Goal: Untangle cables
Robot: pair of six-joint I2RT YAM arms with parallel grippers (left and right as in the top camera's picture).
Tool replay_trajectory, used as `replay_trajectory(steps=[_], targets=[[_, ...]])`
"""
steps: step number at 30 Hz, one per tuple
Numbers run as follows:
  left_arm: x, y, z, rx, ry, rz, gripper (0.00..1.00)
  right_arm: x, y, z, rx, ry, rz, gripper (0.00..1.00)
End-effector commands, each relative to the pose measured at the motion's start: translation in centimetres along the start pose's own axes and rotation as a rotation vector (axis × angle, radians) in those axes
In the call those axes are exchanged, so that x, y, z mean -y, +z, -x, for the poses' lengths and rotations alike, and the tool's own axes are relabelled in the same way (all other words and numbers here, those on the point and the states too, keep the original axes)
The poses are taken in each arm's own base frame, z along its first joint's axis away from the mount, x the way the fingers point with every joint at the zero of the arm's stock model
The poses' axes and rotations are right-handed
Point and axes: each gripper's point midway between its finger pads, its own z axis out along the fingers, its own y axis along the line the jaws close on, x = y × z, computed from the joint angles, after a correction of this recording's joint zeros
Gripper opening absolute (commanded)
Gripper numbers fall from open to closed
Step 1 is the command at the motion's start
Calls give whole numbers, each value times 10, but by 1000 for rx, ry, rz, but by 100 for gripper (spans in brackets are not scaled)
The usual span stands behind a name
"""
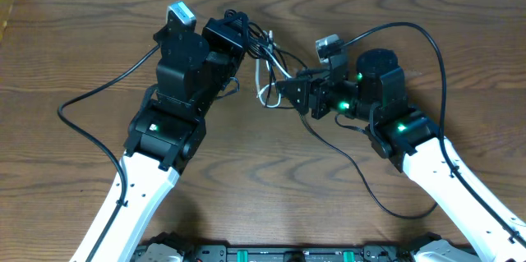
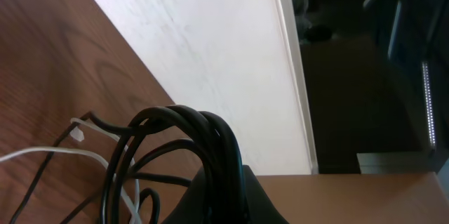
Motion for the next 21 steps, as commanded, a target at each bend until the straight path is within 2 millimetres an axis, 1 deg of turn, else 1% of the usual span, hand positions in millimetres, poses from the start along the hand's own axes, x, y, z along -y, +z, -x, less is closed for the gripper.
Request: replay_trajectory(steps=[1, 3, 6, 16, 18, 21], targets=[[16, -7, 10, 36, 3, -36, 8, -26, 1, -11, -50, -22, 121, 60], [13, -6, 14, 65, 3, -22, 8, -31, 2, -12, -53, -27, 138, 59], [12, -6, 15, 72, 2, -16, 7, -35, 3, -11, -51, -21, 148, 60], [10, -6, 22, 109, -40, -9, 8, -41, 5, -12, -52, -11, 159, 59], [11, -6, 19, 95, -70, -13, 8, -40, 5, -12, -51, -11, 155, 61], [13, -5, 8, 38, -111, -23, 8, -39, 5, -11, -46, -12, 150, 63]])
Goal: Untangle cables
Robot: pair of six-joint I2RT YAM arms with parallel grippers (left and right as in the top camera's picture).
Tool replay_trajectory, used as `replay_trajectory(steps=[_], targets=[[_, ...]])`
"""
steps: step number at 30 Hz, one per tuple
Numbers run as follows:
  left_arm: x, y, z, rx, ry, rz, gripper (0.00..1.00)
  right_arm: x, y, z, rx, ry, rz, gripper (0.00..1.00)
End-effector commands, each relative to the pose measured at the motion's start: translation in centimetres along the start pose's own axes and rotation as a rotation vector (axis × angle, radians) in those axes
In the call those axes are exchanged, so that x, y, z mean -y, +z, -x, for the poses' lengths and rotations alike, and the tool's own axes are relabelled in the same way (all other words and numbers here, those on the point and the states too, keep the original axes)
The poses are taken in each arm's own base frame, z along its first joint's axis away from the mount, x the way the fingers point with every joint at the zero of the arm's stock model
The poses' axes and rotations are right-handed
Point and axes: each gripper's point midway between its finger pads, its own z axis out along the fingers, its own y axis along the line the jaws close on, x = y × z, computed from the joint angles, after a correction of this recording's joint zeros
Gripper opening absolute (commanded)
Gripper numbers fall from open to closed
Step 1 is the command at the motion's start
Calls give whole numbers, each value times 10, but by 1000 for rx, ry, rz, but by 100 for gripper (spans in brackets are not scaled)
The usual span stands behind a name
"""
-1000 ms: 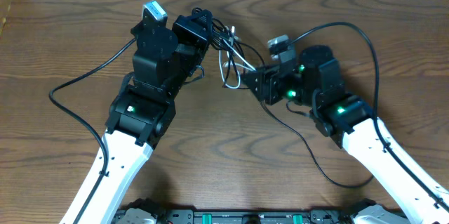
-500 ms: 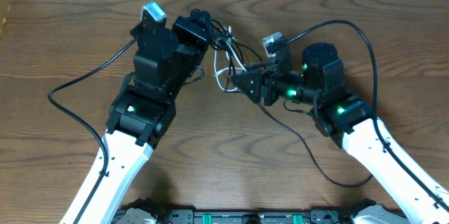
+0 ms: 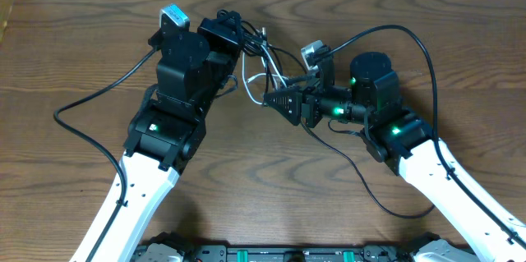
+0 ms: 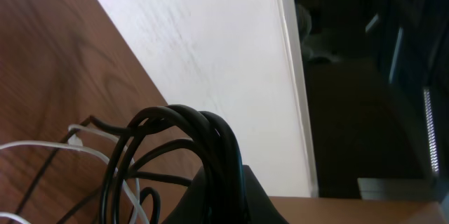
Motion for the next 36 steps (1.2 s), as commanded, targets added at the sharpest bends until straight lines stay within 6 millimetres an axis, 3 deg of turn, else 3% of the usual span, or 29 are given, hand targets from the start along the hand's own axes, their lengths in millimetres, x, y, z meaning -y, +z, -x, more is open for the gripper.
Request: replay_trajectory(steps=[1, 6, 14, 18, 22, 23, 28, 36], targets=[[18, -6, -8, -45, -65, -46, 7, -5, 1, -2, -2, -3, 10, 63], [18, -6, -13, -51, -60, -44, 7, -3, 1, 0, 7, -29, -1, 63], [9, -6, 6, 59, -40, -4, 7, 74, -20, 1, 54, 48, -375, 61], [6, -7, 13, 103, -40, 12, 8, 83, -31, 11, 89, 57, -398, 61], [3, -8, 22, 154, -39, 27, 7, 69, -40, 20, 119, 36, -367, 60], [1, -9, 27, 184, -38, 37, 7, 49, -43, 22, 114, -6, -294, 61], [1, -9, 26, 182, -53, 35, 8, 14, -37, 11, 57, -73, -154, 61], [4, -7, 11, 100, -75, 20, 8, 15, -8, -12, -16, -102, -174, 62]])
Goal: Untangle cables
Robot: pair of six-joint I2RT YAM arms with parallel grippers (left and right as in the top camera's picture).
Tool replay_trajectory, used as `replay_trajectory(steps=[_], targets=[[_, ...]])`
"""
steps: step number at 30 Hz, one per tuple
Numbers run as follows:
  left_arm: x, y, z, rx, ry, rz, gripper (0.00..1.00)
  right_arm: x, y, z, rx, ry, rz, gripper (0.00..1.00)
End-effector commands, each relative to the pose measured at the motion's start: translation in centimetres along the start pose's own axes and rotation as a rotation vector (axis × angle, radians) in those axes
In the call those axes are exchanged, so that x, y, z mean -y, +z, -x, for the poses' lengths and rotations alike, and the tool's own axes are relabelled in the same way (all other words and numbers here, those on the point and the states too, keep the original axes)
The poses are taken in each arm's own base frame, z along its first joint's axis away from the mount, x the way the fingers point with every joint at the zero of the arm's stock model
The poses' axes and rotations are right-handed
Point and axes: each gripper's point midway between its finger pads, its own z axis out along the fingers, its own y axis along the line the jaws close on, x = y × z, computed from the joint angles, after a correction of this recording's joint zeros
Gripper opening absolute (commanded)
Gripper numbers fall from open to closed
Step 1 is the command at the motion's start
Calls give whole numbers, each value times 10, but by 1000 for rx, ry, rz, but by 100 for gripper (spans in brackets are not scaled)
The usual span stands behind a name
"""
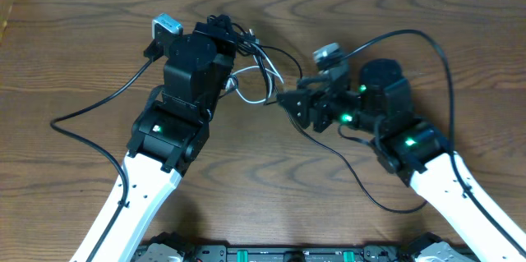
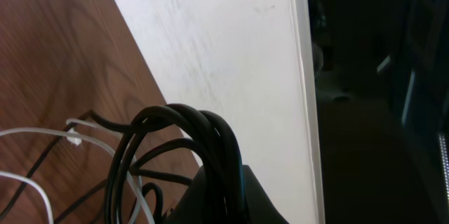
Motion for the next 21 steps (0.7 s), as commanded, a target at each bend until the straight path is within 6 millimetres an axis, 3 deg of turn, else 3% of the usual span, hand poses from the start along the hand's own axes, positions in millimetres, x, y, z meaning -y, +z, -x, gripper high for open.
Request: replay_trajectory(steps=[1, 10, 21], targets=[[17, -6, -4, -30, -25, -44, 7, 3, 15, -11, -34, -25, -12, 62], [19, -8, -16, -58, -15, -48, 7, 12, 46, -27, -87, 31, 35, 59], [18, -8, -16, -59, -15, -45, 8, 6, 50, -30, -97, 44, 67, 59]])
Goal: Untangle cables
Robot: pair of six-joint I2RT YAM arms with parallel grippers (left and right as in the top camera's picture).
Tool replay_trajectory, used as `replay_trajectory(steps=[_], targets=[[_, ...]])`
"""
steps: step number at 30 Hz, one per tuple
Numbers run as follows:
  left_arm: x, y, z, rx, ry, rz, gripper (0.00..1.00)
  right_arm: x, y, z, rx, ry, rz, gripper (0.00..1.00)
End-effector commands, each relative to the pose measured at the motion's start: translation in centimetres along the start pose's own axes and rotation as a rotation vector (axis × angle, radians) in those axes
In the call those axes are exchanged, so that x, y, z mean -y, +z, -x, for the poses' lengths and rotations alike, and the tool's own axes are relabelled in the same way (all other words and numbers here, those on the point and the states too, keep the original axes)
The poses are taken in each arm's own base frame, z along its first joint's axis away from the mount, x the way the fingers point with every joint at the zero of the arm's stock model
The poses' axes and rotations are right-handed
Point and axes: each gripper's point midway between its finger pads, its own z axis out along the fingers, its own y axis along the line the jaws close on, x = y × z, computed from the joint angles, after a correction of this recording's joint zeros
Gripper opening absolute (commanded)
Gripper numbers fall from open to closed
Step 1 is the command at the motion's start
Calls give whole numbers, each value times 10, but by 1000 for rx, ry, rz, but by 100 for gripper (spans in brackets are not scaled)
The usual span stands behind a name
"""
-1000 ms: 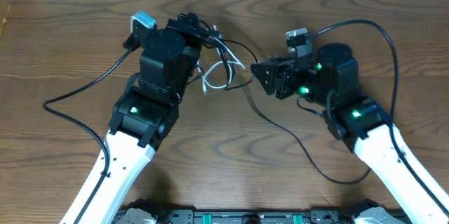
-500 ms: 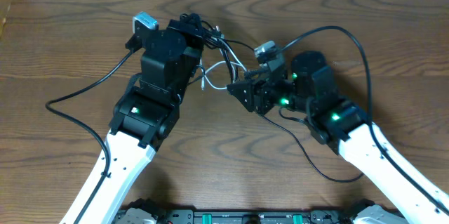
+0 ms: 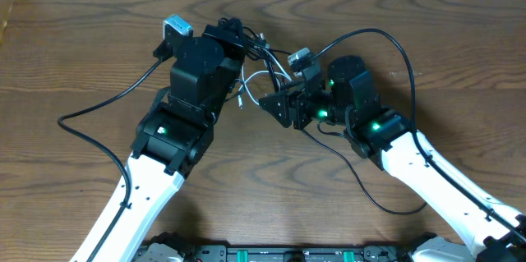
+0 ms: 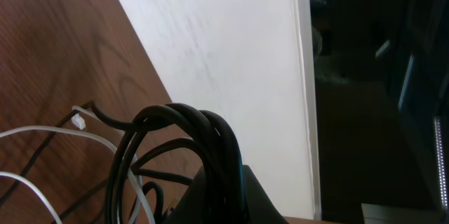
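Note:
A tangle of black cables (image 3: pixel 251 44) and a thin white cable (image 3: pixel 261 74) lies at the table's far middle. My left gripper (image 3: pixel 228 35) is shut on the black cable bundle (image 4: pixel 200 136), whose loops arch over its finger in the left wrist view. The white cable (image 4: pixel 42 134) with its small connector (image 4: pixel 78 121) trails off to the left on the wood. My right gripper (image 3: pixel 269 102) points left into the tangle. Its jaws look closed, with the white cable at their tip. The contact itself is hidden from above.
The brown wooden table (image 3: pixel 82 40) ends at a white wall (image 4: pixel 210 48) just behind the tangle. Each arm trails its own black lead, the left one (image 3: pixel 90 106) and the right one (image 3: pixel 386 40). A further black cable (image 3: pixel 362 184) runs on the table beside the right arm.
My right gripper has moved left and a little farther back, closer to the left gripper. The left gripper shifted slightly right, still holding the black bundle. The white cable's loops sit more bunched.
The left gripper held the black bundle at every moment. The right gripper stood by the white loops, was then farther left, then back to the right with the white cable stretched out, and is now left again near the tangle.

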Motion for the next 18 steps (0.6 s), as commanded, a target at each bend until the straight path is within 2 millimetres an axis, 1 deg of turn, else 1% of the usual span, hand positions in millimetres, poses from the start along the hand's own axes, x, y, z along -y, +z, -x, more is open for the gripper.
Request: replay_trajectory(steps=[1, 3, 6, 11, 13, 15, 18], targets=[[16, -6, 2, 0, -13, -38, 7, -9, 3, -6, -19, 6, 28, 59], [16, -6, 2, 0, -13, -38, 7, -13, 5, -8, -26, 0, 36, 59], [16, -6, 3, 6, -9, -37, 7, -8, 6, -9, -24, 4, -2, 58], [16, -6, 6, 19, 29, -36, 7, 17, 3, -13, -27, 32, -124, 57], [15, -6, 8, 32, 40, -33, 8, 23, 1, -15, -34, 48, -142, 57], [14, -6, 11, 50, 43, -28, 7, 22, 0, -17, -47, 70, -123, 56], [14, -6, 14, 67, 43, -25, 8, 14, 0, -20, -66, 85, -73, 55]])
